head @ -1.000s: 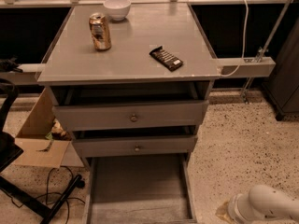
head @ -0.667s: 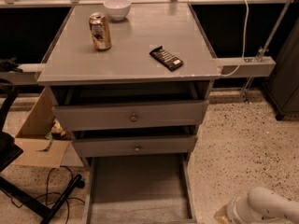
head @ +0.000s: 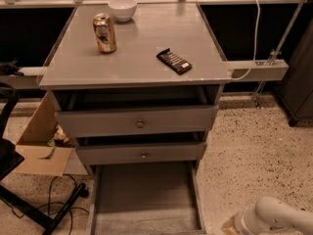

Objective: Close bottom drawer

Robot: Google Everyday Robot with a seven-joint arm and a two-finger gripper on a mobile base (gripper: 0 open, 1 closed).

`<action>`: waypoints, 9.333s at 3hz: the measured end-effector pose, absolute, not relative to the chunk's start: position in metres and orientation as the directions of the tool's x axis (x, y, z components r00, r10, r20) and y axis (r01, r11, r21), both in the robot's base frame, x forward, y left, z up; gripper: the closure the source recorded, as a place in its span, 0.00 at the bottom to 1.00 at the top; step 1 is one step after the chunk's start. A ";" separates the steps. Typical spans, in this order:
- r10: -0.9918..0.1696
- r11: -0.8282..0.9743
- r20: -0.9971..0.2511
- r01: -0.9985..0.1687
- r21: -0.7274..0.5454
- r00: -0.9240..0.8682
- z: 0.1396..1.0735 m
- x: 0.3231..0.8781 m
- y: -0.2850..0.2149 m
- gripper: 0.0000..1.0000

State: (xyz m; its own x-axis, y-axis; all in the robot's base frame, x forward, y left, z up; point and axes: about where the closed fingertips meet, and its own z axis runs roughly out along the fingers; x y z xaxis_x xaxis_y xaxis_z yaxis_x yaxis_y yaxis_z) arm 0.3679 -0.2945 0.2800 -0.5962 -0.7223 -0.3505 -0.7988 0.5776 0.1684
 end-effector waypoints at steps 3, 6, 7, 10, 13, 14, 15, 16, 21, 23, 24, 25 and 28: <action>-0.623 0.471 -0.555 -0.831 0.297 -0.551 0.180 0.257 -0.235 1.00; -0.520 0.300 -0.801 -0.941 0.156 -0.298 0.153 0.291 -0.169 1.00; -0.502 0.328 -0.816 -0.936 0.125 -0.285 0.142 0.314 -0.169 1.00; -0.476 0.341 -0.838 -0.934 0.104 -0.267 0.137 0.362 -0.175 1.00; -0.442 0.342 -0.877 -0.939 0.026 -0.186 0.138 0.428 -0.166 1.00; -0.444 0.337 -0.881 -0.942 0.002 -0.161 0.138 0.447 -0.168 1.00; -0.447 0.331 -0.884 -0.943 -0.023 -0.135 0.142 0.472 -0.170 1.00; -0.443 0.327 -0.888 -0.945 -0.033 -0.123 0.144 0.480 -0.168 1.00; -0.416 0.345 -0.908 -0.933 -0.101 -0.056 0.155 0.571 -0.175 1.00; -0.413 0.357 -0.910 -0.926 -0.119 -0.042 0.158 0.596 -0.179 1.00; -0.412 0.360 -0.910 -0.925 -0.123 -0.039 0.159 0.601 -0.179 0.97; -0.412 0.360 -0.910 -0.925 -0.123 -0.039 0.159 0.601 -0.179 0.73; -0.412 0.360 -0.910 -0.925 -0.123 -0.039 0.159 0.601 -0.179 0.00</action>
Offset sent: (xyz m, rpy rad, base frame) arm -0.1584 0.0434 -0.1044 0.2773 -0.0396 0.0430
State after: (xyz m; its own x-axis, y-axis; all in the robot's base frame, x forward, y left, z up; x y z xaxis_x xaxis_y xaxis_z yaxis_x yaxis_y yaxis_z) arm 0.6005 -0.1791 0.1594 -0.0391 -0.4117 -0.9105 -0.9247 0.3602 -0.1232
